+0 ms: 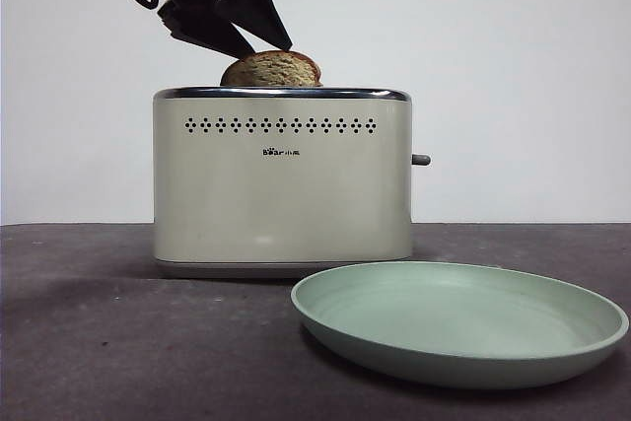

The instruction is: Take the bread from the toaster,put the bread on the plate,put the plate on the table

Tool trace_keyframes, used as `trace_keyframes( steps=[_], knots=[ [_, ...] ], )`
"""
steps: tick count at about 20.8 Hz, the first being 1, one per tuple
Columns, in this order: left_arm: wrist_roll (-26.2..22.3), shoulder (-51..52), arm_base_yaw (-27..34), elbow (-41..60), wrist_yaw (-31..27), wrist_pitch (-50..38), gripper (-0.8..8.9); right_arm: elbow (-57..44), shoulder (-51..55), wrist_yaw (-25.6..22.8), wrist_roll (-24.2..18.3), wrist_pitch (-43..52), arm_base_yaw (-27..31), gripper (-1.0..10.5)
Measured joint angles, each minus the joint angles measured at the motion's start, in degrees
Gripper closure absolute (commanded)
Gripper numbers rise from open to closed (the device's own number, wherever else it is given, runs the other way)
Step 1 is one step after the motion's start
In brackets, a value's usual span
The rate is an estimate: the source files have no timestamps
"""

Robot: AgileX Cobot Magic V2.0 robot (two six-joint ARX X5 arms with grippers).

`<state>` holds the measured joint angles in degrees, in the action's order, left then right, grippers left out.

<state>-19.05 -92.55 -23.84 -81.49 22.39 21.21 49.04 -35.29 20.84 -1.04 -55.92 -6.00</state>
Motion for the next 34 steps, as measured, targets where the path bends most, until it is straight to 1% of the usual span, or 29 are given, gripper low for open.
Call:
trace_keyframes(
  steps=[2,3,5,8,10,13,26,34],
  knots=[
    [-0.5,-0.9,-0.2,0.0,-0.2,0.2,4.63,0.0,0.0,0.0,0.0,0.0,0.0,6.0],
    [-0.7,-1.2,-0.2,0.0,-0.3,0.2,4.89,0.0,0.0,0.0,0.0,0.0,0.0,6.0],
    [-1.0,-1.2,-0.5,-0.2,-0.9,0.3,5.63,0.0,0.0,0.0,0.0,0.0,0.0,6.0],
    [-1.0,-1.2,-0.8,-0.5,-2.5,0.3,7.10,0.0,0.0,0.0,0.0,0.0,0.0,6.0],
    [-1.0,-1.2,-0.8,-0.5,-3.3,0.4,7.62,0.0,0.0,0.0,0.0,0.0,0.0,6.0],
    [-1.0,-1.2,-0.8,-0.5,-3.3,0.8,8.11,0.0,0.0,0.0,0.0,0.0,0.0,6.0],
    [-1.0,0.0,-0.9,-2.6,-3.2,3.0,8.11,0.0,0.0,0.0,0.0,0.0,0.0,6.0],
    [-0.7,8.4,-1.0,-4.7,-3.2,3.7,8.11,0.0,-0.2,0.0,0.0,0.8,0.0,6.0]
  ],
)
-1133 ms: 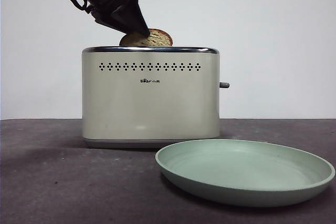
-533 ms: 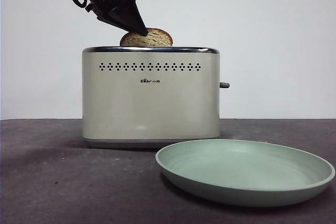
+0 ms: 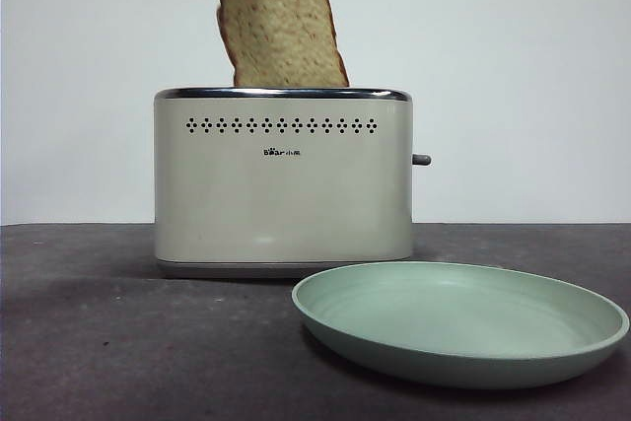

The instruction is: Take the bread from the toaster,put the bread on the plate,put the plate on the table

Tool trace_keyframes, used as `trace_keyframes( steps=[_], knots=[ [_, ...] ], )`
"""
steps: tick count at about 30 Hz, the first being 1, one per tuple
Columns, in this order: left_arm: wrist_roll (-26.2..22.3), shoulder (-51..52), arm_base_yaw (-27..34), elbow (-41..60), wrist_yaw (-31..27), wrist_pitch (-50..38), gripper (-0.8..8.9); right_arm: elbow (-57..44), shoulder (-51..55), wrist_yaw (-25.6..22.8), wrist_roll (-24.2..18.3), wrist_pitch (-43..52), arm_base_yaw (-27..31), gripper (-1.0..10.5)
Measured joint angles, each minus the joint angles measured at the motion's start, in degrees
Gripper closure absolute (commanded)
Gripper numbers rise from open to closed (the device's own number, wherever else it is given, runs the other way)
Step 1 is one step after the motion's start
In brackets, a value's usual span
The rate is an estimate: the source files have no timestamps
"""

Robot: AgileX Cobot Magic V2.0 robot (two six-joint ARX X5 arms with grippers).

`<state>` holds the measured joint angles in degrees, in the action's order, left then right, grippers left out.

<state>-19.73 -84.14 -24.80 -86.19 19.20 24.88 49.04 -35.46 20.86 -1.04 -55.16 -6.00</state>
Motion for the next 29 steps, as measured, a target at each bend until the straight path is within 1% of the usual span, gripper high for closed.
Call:
trace_keyframes(
  steps=[7,13,19,24,29],
  knots=[
    [1.9,9.2,0.0,0.0,0.0,7.1,8.11,0.0,-4.5,0.2,0.5,2.1,0.0,6.0],
    [6.0,18.3,0.0,0.0,0.0,15.0,8.11,0.0,-11.4,0.2,1.5,4.6,-1.2,6.1],
    [10.0,25.0,0.0,0.0,0.6,21.9,8.11,0.0,-20.0,0.1,1.9,9.0,-2.7,6.2],
    [10.8,28.5,0.0,-0.1,0.6,27.6,8.10,0.0,-29.0,0.2,2.0,12.2,-3.7,6.4],
    [10.8,29.0,0.0,-0.1,0.6,34.5,8.10,0.0,-37.2,0.2,2.1,15.1,-4.6,6.6]
  ],
)
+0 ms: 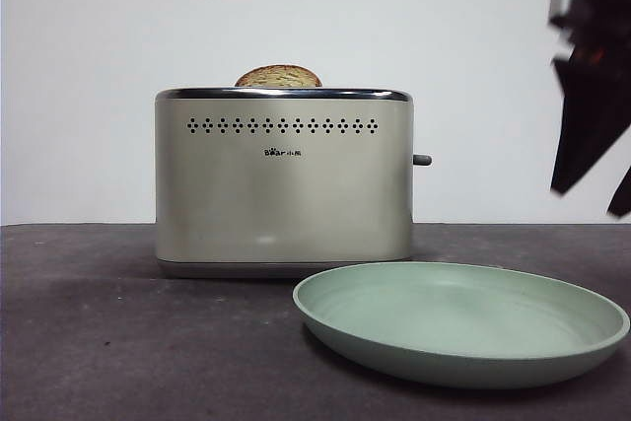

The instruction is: Take the bread from the toaster,put the bread on the plate,put the plate on the table

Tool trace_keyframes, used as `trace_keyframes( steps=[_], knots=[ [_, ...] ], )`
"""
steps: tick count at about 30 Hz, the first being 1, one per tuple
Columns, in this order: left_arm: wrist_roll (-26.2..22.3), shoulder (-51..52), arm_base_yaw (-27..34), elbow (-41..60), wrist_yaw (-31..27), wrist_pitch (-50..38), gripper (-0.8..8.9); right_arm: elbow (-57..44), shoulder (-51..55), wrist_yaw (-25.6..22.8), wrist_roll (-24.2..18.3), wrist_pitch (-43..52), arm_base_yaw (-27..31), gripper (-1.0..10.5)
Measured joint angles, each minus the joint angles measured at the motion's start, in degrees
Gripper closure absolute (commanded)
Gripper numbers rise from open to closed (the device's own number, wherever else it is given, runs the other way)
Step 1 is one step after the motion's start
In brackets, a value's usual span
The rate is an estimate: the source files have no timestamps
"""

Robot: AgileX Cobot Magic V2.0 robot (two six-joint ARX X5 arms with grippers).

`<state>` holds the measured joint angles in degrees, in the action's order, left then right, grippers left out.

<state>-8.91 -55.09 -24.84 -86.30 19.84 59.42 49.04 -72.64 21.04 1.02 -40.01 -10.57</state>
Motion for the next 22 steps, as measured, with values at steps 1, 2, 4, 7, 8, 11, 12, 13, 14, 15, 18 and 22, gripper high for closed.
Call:
trace_keyframes(
  steps=[1,2,4,7,8,11,12,13,14,15,18,22],
  knots=[
    [-0.2,0.0,0.0,0.0,0.0,1.0,8.10,0.0,-1.4,0.0,0.1,0.5,-0.3,6.6],
    [-0.3,0.0,0.0,0.0,0.2,2.1,8.10,0.0,-2.8,0.0,0.1,1.0,-0.5,6.6],
    [-0.6,0.0,0.0,0.2,1.2,3.2,8.10,0.0,-5.0,0.0,0.3,2.0,-1.2,6.8],
    [-0.6,0.7,0.0,2.0,2.0,3.1,8.10,0.0,-7.9,0.0,0.3,3.3,-2.0,7.0],
    [-0.7,0.9,0.0,3.1,2.1,3.3,8.10,0.0,-8.9,0.0,0.3,3.7,-2.3,7.1],
    [-0.7,1.3,0.0,5.2,2.1,3.4,8.10,0.0,-11.2,0.0,0.3,5.2,-3.3,7.5],
    [-0.7,1.3,0.0,5.7,2.1,3.3,8.10,0.0,-11.8,0.0,0.3,5.8,-3.5,7.6],
    [-0.7,1.5,0.0,6.3,2.1,3.3,8.10,0.0,-12.3,-0.1,0.3,6.3,-3.7,7.7],
    [-0.6,1.6,0.0,6.9,2.2,3.3,8.10,0.0,-13.0,-0.1,0.3,6.9,-3.8,7.8],
    [-0.6,1.7,0.0,7.3,2.2,3.3,8.10,0.0,-13.5,-0.1,0.3,7.3,-4.0,7.9],
    [-0.6,1.8,0.0,8.0,2.3,3.4,8.10,0.0,-15.0,-0.2,0.3,8.2,-4.0,8.3],
    [-0.6,1.9,0.0,8.1,2.8,3.3,8.10,0.0,-16.5,-0.2,0.3,8.8,-4.0,8.8]
  ],
)
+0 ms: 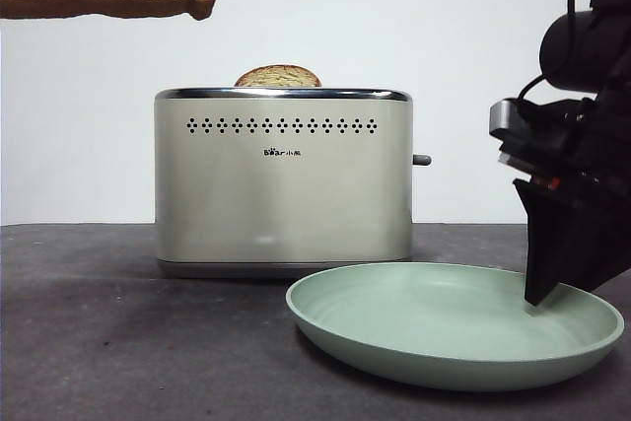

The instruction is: Take the bread from the toaster,put the bread on the plate,put the plate on the table

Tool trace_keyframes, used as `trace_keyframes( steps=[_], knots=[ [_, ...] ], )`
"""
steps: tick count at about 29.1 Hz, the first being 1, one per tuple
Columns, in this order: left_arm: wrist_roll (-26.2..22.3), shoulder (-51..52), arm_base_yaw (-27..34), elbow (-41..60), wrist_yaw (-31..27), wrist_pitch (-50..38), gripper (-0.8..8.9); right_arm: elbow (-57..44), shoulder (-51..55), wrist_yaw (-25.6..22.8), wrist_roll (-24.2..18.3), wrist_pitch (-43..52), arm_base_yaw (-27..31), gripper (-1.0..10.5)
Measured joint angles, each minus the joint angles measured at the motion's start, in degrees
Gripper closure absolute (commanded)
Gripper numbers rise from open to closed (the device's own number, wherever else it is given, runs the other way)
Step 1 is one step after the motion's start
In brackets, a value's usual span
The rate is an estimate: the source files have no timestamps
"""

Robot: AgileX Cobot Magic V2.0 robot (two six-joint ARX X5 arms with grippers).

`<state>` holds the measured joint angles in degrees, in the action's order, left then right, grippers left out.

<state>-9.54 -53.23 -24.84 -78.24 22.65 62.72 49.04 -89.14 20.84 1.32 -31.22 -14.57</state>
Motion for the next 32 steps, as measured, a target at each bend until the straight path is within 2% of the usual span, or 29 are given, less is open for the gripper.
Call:
trace_keyframes(
  steps=[2,8,12,17,23,28,32],
  knots=[
    [0.0,0.0,0.0,0.0,0.8,0.0,8.10,0.0,-0.3,0.0,0.0,0.2,0.0,9.4],
    [0.0,0.0,0.0,0.0,3.0,-0.1,8.10,0.0,-0.3,1.2,0.3,1.0,0.0,9.4],
    [0.0,0.0,0.0,0.0,4.9,-0.5,8.10,0.0,1.9,4.2,0.6,0.7,-1.0,9.4],
    [0.5,-0.9,0.0,0.0,8.0,-2.1,8.10,0.2,9.0,5.8,1.7,0.8,-5.3,9.4],
    [0.8,-5.6,0.0,0.0,14.9,-3.1,8.10,0.3,14.2,6.0,4.7,1.0,-11.6,9.4],
    [0.5,-12.0,0.0,0.0,18.3,-3.2,8.10,0.3,16.3,5.9,7.6,3.9,-16.0,9.4],
    [-1.2,-21.0,-1.2,0.0,19.0,-3.2,8.10,0.3,16.6,5.9,9.9,5.8,-18.7,9.4]
  ],
)
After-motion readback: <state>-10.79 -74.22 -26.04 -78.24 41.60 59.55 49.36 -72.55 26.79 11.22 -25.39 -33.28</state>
